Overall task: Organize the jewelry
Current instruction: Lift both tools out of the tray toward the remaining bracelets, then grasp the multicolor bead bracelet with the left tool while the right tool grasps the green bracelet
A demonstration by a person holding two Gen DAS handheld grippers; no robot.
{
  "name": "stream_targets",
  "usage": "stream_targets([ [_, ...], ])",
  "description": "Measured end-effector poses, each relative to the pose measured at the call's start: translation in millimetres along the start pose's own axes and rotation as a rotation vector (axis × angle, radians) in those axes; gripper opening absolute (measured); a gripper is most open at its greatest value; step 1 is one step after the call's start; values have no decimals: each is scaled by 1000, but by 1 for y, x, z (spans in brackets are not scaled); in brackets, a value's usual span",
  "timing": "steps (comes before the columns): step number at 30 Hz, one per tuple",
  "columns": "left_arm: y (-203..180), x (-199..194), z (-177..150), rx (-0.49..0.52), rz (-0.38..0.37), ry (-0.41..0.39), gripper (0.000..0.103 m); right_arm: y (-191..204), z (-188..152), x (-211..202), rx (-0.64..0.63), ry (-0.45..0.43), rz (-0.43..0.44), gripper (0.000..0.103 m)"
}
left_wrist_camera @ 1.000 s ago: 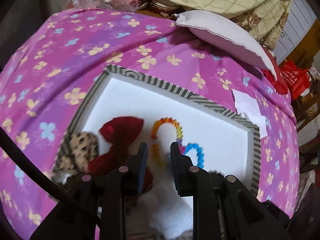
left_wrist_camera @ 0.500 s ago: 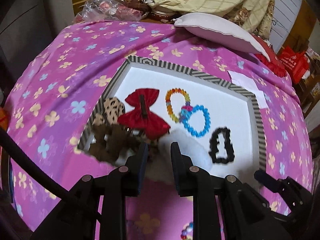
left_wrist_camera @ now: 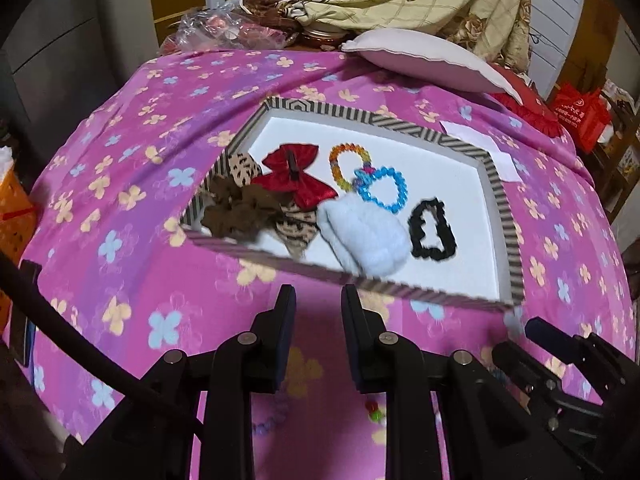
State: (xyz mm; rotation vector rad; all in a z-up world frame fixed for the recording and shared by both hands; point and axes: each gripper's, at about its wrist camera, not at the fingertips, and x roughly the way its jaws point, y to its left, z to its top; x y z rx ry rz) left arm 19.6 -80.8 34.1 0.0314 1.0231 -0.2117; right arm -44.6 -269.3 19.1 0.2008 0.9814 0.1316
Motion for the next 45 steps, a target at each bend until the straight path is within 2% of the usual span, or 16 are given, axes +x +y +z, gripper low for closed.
stream_targets([
  [12, -8, -20, -39, 13, 8, -32, 43, -1, -28, -27, 1, -20, -23, 51],
  [19, -13, -22, -55, 16, -5, -20, 43, -6, -44, -35, -3, -13, -41, 51],
  [29, -17, -22, -63, 30, -5, -15, 43, -28, -68, -43, 21, 4, -58, 51],
  [38, -7, -13, -65, -7, -11, 18, 43, -65, -89, -49, 95, 22, -96, 51],
  [41, -7, -10, -65, -16, -19, 31, 43, -71, -89, -47, 111, 23, -87, 51],
  [45, -6, -7, -66, -21, -14, 40, 43, -60, -83, -39, 73, 28, -46, 51],
])
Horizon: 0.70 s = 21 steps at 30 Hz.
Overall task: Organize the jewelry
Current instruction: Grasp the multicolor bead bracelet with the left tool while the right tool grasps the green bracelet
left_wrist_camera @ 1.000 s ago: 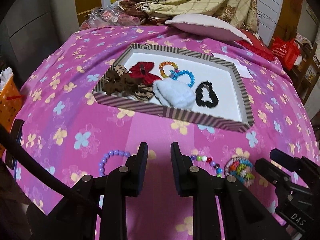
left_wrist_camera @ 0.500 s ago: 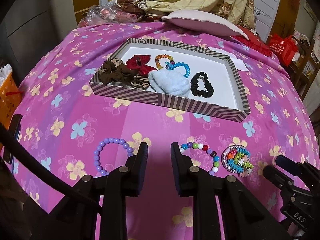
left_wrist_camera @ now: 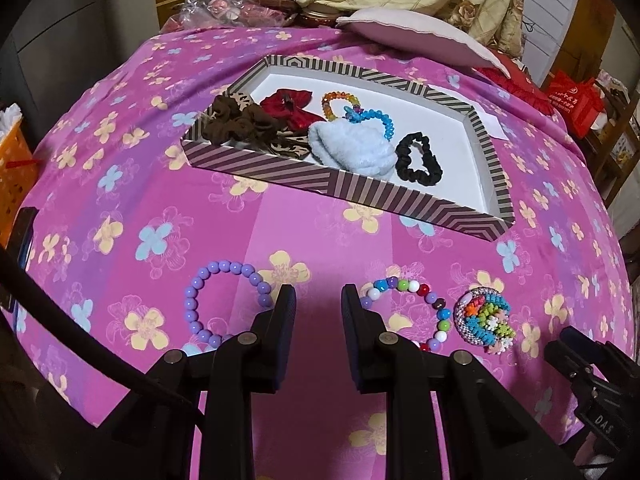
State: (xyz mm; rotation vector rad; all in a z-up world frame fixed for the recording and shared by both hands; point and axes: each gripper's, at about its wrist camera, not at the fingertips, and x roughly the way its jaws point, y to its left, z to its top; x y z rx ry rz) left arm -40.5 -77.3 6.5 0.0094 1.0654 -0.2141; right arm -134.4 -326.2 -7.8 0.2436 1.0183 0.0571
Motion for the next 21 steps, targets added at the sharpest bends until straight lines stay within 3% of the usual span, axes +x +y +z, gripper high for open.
stream_targets([
  [11, 15, 5, 5, -43, -6, 19, 43, 32, 4, 40, -121, 31, 24, 26],
  [14, 22, 7, 8, -65, -13, 28, 43, 35, 7, 40, -141, 23, 15, 11],
  [21, 46, 6, 16, -152, -49, 46, 43, 33, 16, 12, -115, -45, 63, 9],
])
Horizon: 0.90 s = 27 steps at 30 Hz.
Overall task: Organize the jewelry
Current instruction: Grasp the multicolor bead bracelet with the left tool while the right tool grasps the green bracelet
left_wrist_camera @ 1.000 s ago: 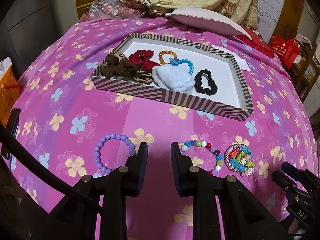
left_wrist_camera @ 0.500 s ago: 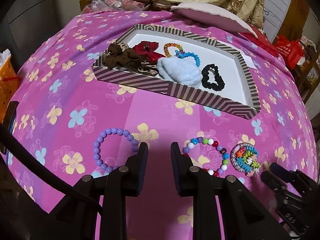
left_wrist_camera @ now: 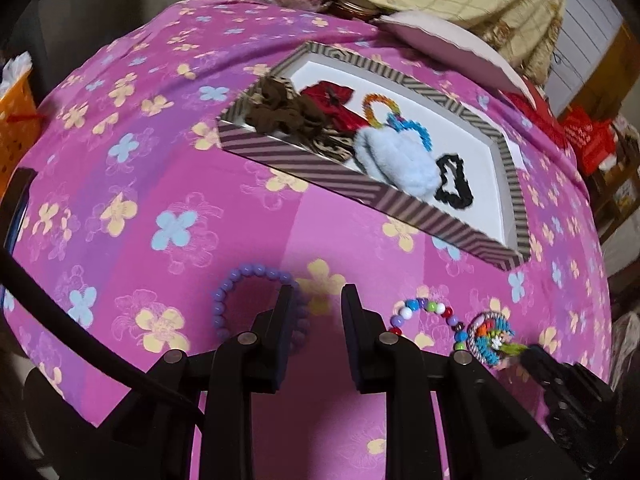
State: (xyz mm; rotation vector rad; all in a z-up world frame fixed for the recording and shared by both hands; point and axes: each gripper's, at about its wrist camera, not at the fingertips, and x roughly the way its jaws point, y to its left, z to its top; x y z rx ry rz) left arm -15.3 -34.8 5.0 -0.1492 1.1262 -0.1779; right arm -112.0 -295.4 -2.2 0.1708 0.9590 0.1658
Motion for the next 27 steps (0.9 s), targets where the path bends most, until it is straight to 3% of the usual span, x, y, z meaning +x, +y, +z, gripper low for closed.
stream_targets([
  [10, -25, 15, -10, 93, -20, 72, 44, -3, 27, -57, 4, -144, -2, 9],
  [18, -58, 38, -21, 212, 25, 96, 48, -18, 29, -70, 33, -163, -12, 9],
  [27, -77, 52, -23, 271, 84, 94, 50, -27, 29, -74, 43, -167, -19, 9],
])
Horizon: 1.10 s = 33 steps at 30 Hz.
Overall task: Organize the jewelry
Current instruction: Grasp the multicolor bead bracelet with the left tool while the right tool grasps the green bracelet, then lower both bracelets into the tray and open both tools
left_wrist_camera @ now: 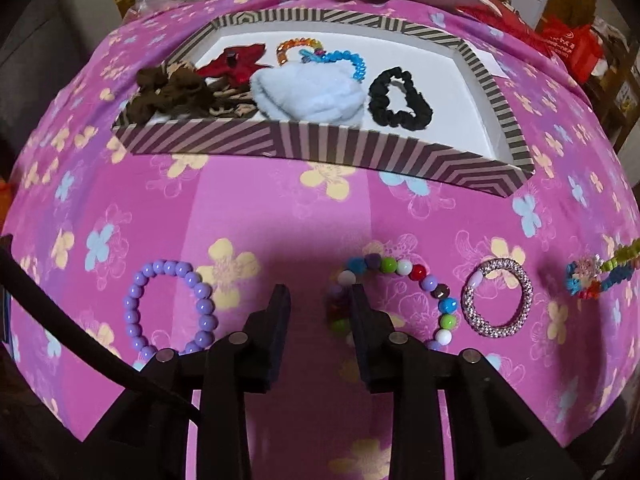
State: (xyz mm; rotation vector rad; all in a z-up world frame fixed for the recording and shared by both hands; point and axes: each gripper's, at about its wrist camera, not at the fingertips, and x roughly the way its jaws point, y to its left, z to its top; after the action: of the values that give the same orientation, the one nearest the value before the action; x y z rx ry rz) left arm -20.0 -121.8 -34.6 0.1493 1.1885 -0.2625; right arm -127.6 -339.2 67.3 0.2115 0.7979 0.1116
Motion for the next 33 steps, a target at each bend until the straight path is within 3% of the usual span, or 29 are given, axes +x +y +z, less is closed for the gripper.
stream_targets([
  [3, 2, 0, 3, -3, -17, 0, 48, -1, 1, -1, -3, 2, 2, 9],
  [5, 6, -1, 3, -14, -42, -1, 30, -1, 1, -1, -4, 2, 2, 9],
  [9, 16, -1, 5, -48, -113, 14, 29, -1, 2, -2, -4, 0, 6, 9],
  [14, 25, -14, 8, -68, -148, -4, 29, 6, 6, -1, -17, -2, 7, 9],
  [33, 34, -75, 47, -72, -169, -118, 29, 20, 49, 12, -78, -16, 17, 9],
])
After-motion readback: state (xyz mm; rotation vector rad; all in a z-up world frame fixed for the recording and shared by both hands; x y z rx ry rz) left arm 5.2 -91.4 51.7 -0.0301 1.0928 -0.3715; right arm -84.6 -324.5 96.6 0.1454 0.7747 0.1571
